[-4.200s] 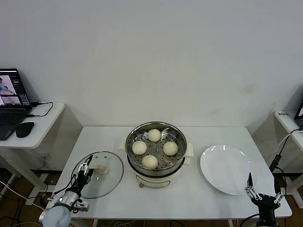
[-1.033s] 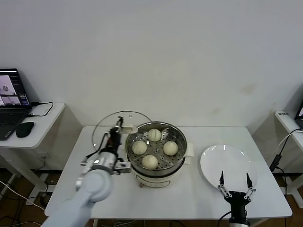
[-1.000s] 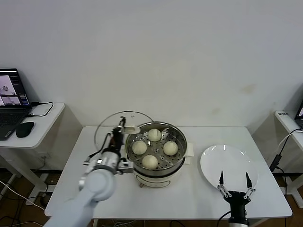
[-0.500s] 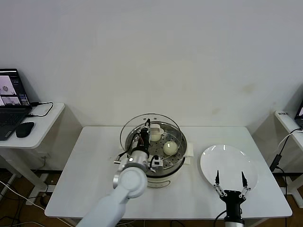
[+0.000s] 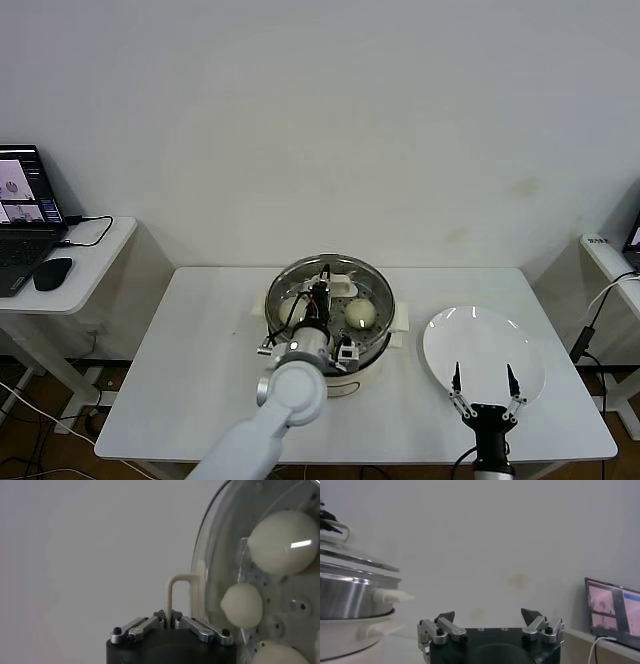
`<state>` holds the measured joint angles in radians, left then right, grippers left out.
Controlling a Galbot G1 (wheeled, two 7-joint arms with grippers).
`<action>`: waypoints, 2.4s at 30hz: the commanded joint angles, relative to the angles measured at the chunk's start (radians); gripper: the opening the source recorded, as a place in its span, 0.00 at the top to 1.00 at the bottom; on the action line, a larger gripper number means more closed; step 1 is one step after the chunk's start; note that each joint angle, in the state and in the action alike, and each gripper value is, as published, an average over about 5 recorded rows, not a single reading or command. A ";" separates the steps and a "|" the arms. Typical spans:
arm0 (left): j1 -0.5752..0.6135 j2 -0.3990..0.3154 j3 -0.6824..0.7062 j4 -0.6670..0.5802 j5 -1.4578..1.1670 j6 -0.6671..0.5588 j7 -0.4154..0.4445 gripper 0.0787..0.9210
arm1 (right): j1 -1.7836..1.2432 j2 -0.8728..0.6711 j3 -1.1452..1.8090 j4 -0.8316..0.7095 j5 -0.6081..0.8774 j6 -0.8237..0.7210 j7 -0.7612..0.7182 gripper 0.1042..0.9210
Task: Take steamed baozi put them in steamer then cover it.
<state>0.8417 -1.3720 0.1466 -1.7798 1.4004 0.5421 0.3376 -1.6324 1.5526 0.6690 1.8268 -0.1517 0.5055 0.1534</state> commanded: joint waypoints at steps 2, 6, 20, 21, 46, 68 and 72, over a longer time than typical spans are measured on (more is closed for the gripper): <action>0.025 -0.023 -0.002 0.015 0.019 -0.004 0.004 0.93 | -0.002 -0.001 -0.001 -0.001 -0.001 0.005 -0.001 0.12; 0.025 -0.027 -0.008 0.021 0.016 -0.006 0.001 0.93 | -0.003 0.000 -0.002 0.000 -0.001 0.008 -0.004 0.12; 0.024 -0.040 -0.023 0.049 0.021 -0.018 -0.019 0.93 | -0.004 -0.006 -0.002 0.000 0.004 0.013 -0.014 0.12; 0.025 -0.042 -0.024 0.048 0.021 -0.019 -0.021 0.93 | -0.005 -0.006 -0.002 0.000 0.005 0.013 -0.014 0.12; 0.306 0.099 -0.096 -0.291 -0.268 -0.092 -0.290 0.27 | -0.026 -0.013 0.003 0.011 0.006 0.017 -0.024 0.12; 0.930 0.174 -0.726 -0.377 -1.731 -0.681 -0.653 0.12 | -0.155 -0.127 0.031 0.094 0.221 -0.083 -0.206 0.12; 1.000 0.174 -0.688 -0.383 -1.800 -0.626 -0.634 0.12 | -0.201 -0.165 0.019 0.151 0.323 -0.188 -0.248 0.12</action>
<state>1.5725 -1.2169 -0.3940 -2.1371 0.1592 -0.0345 -0.2432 -1.7325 1.4709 0.6953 1.8864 -0.0346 0.4763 0.0336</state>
